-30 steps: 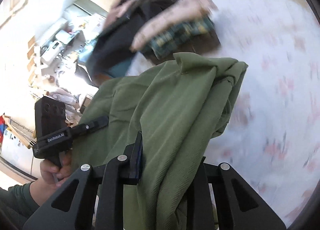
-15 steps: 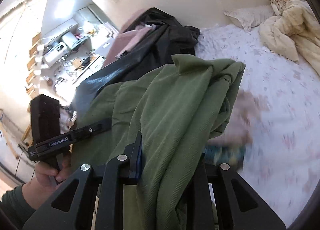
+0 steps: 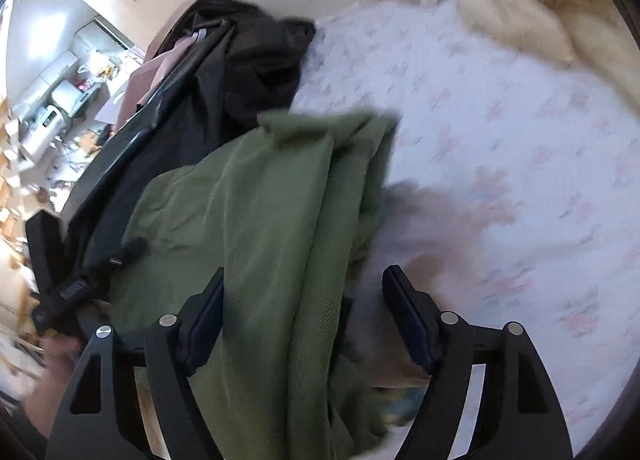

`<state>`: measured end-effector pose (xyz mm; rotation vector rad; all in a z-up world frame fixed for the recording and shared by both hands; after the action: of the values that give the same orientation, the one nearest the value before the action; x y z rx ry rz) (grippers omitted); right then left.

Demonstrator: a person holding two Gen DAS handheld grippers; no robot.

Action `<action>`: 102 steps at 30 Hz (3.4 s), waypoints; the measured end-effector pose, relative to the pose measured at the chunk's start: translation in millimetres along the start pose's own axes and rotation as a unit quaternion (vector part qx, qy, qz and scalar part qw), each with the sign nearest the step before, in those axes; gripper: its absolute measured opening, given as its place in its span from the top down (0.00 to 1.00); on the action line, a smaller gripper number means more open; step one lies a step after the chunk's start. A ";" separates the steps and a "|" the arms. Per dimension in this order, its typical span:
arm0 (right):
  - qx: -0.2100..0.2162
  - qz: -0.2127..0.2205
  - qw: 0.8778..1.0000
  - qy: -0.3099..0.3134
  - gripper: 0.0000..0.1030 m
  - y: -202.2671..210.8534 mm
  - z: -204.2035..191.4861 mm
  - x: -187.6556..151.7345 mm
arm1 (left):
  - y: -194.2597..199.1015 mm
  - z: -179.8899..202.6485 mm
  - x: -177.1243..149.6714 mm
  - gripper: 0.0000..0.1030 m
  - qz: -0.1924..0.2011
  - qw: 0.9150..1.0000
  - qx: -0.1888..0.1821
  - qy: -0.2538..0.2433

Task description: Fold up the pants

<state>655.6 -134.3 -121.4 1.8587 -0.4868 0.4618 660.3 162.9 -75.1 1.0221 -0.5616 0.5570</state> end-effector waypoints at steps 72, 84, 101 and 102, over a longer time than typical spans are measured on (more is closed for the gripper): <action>-0.185 0.249 0.947 0.082 0.00 337.1 -50.9 -401.1 | 305.6 194.6 -370.0 0.00 0.080 0.988 0.077 -0.104; -0.187 0.250 0.947 0.080 0.00 337.2 -52.9 -401.4 | 308.9 192.5 -366.7 0.00 0.087 0.988 0.081 -0.101; -0.193 0.252 0.945 0.078 0.00 339.5 -54.0 -403.7 | 314.6 195.2 -365.7 0.00 0.098 0.986 0.084 -0.107; -0.193 0.252 0.945 0.079 0.00 339.4 -53.8 -403.5 | 314.8 195.7 -365.9 0.00 0.098 0.986 0.084 -0.107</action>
<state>130.1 -144.9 -53.2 1.2985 -0.8828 0.7884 151.5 56.7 -41.7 1.2029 -0.8232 0.6819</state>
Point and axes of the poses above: each gripper's, at about its wrist camera, not at the fingertips, and y roughly against the way its jaws point, z to its right, x to its top, the point moved 8 cm from there along -y, roughly the way its jaws point, and after that the axes turned 12 degrees about -x, right-handed, at the moved point
